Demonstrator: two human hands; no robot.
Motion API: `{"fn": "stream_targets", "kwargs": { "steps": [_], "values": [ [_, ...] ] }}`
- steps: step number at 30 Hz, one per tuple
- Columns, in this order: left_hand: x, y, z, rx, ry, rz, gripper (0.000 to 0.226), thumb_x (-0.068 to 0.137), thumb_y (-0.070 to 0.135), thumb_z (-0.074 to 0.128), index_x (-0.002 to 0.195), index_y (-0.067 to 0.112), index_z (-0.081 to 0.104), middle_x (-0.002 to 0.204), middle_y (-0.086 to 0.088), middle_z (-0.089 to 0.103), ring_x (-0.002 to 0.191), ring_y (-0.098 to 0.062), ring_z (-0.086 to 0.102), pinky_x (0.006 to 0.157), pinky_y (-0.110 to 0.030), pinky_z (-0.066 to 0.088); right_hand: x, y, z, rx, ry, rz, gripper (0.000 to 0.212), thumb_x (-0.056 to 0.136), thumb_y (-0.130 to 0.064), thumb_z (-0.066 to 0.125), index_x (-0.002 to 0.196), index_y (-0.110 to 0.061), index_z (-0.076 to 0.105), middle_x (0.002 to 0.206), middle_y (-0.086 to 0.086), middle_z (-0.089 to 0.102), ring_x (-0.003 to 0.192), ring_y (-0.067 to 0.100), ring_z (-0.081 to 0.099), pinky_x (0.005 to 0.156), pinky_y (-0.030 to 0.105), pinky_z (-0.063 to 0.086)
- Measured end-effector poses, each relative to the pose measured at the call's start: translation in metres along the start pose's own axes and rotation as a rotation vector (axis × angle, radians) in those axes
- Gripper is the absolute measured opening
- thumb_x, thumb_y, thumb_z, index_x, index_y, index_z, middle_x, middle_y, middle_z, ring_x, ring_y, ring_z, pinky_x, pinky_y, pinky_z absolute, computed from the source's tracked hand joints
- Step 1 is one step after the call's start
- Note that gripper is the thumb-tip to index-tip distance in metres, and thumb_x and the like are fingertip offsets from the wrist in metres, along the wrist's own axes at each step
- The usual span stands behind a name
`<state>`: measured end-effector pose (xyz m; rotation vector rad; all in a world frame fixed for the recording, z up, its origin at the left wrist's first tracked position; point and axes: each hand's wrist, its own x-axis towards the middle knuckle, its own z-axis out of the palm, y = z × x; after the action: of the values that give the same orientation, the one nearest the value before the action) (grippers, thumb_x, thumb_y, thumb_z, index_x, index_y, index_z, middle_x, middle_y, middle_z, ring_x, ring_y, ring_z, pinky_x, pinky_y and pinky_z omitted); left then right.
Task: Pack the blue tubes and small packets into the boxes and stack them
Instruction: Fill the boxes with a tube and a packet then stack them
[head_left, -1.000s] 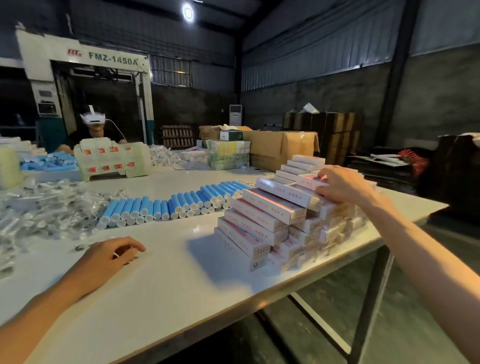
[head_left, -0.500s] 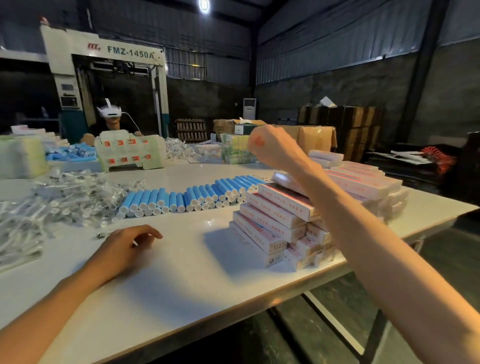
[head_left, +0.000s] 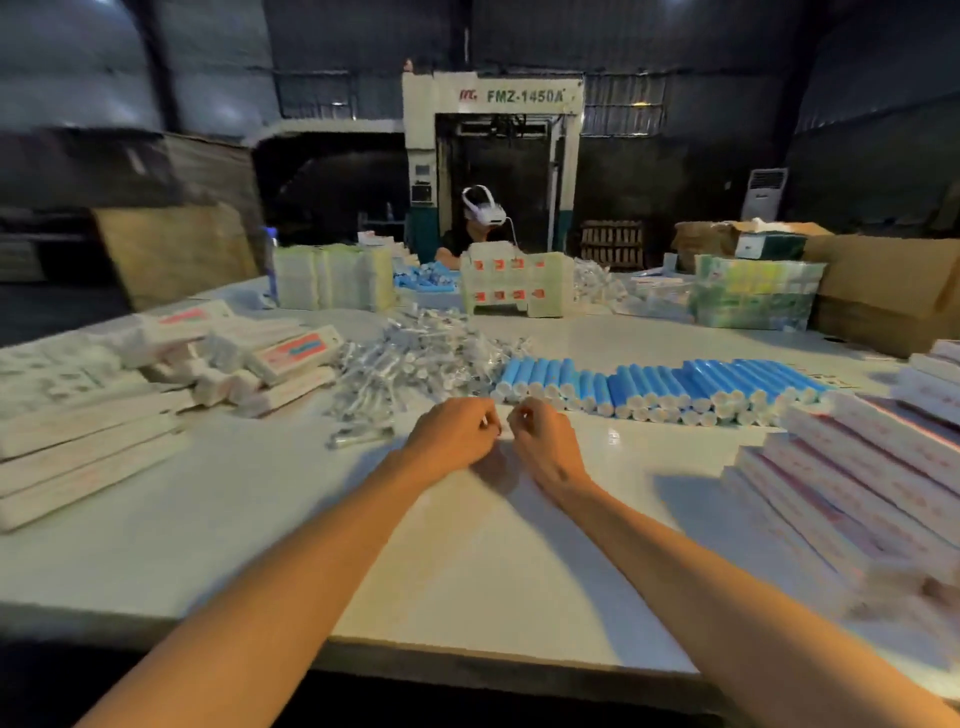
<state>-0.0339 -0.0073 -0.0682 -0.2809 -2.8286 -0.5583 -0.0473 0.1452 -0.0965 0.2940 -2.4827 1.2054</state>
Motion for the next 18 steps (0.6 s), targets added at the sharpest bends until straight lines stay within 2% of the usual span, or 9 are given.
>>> {"fn": "stream_targets", "kwargs": {
  "steps": [3,6,8,10,12,14,16,18],
  "values": [
    [-0.009,-0.049,-0.031,-0.021,0.041,-0.067,0.016,0.097,0.025,0.061,0.107,0.028,0.073,0.112,0.001,0.076,0.105,-0.025,0.07,0.084,-0.036,0.055,0.008,0.005,0.013,-0.012,-0.08,-0.034,0.011,0.095,-0.008,0.057,0.091,-0.009,0.068,0.092,0.012,0.073,0.09,0.034,0.066,0.078,0.044,0.052],
    [-0.022,-0.1,-0.068,0.102,0.137,-0.229,0.027,0.098,0.028,0.062,0.124,0.027,0.066,0.127,-0.004,0.071,0.118,-0.03,0.065,0.097,-0.045,0.055,0.01,0.009,0.014,0.004,-0.118,-0.063,0.013,0.097,-0.01,0.059,0.094,-0.008,0.071,0.093,0.009,0.073,0.09,0.029,0.066,0.082,0.042,0.052],
    [-0.032,-0.139,-0.09,0.277,0.188,-0.368,0.04,0.101,0.027,0.059,0.14,0.02,0.055,0.144,-0.011,0.06,0.133,-0.036,0.053,0.108,-0.05,0.047,0.01,0.01,0.014,0.047,-0.121,-0.07,0.015,0.099,-0.01,0.059,0.097,-0.005,0.074,0.094,0.008,0.074,0.088,0.026,0.065,0.083,0.041,0.052],
    [-0.048,-0.173,-0.111,0.486,0.213,-0.518,0.053,0.104,0.028,0.055,0.153,0.013,0.04,0.159,-0.017,0.042,0.146,-0.04,0.036,0.116,-0.053,0.034,0.011,0.009,0.013,0.099,-0.125,-0.075,0.016,0.098,-0.008,0.059,0.095,-0.005,0.074,0.084,0.008,0.073,0.075,0.021,0.064,0.076,0.038,0.05],
    [-0.066,-0.201,-0.129,0.629,0.204,-0.655,0.061,0.107,0.03,0.051,0.159,0.007,0.029,0.165,-0.022,0.031,0.15,-0.044,0.028,0.119,-0.057,0.029,0.011,0.009,0.014,0.125,-0.137,-0.08,0.016,0.098,-0.007,0.059,0.091,-0.005,0.073,0.071,0.009,0.07,0.063,0.019,0.061,0.069,0.037,0.049],
    [-0.083,-0.224,-0.142,0.728,0.177,-0.783,0.062,0.109,0.032,0.046,0.161,0.005,0.028,0.165,-0.022,0.03,0.151,-0.045,0.028,0.122,-0.056,0.026,0.011,0.009,0.015,0.132,-0.149,-0.092,0.016,0.098,-0.007,0.058,0.091,-0.005,0.072,0.067,0.011,0.069,0.06,0.021,0.061,0.068,0.04,0.052],
    [-0.097,-0.242,-0.153,0.778,0.153,-0.883,0.064,0.111,0.044,0.043,0.161,0.005,0.032,0.166,-0.02,0.035,0.152,-0.042,0.031,0.123,-0.052,0.026,0.011,0.009,0.015,0.137,-0.155,-0.108,0.016,0.098,-0.007,0.058,0.09,-0.006,0.072,0.066,0.011,0.069,0.06,0.022,0.063,0.069,0.042,0.054],
    [-0.107,-0.254,-0.161,0.832,0.097,-0.904,0.068,0.11,0.055,0.041,0.158,0.007,0.039,0.163,-0.017,0.042,0.149,-0.038,0.037,0.12,-0.048,0.03,0.011,0.01,0.016,0.125,-0.164,-0.117,0.016,0.099,-0.01,0.058,0.09,-0.007,0.071,0.066,0.009,0.07,0.062,0.024,0.065,0.072,0.042,0.055]
  ]
}}
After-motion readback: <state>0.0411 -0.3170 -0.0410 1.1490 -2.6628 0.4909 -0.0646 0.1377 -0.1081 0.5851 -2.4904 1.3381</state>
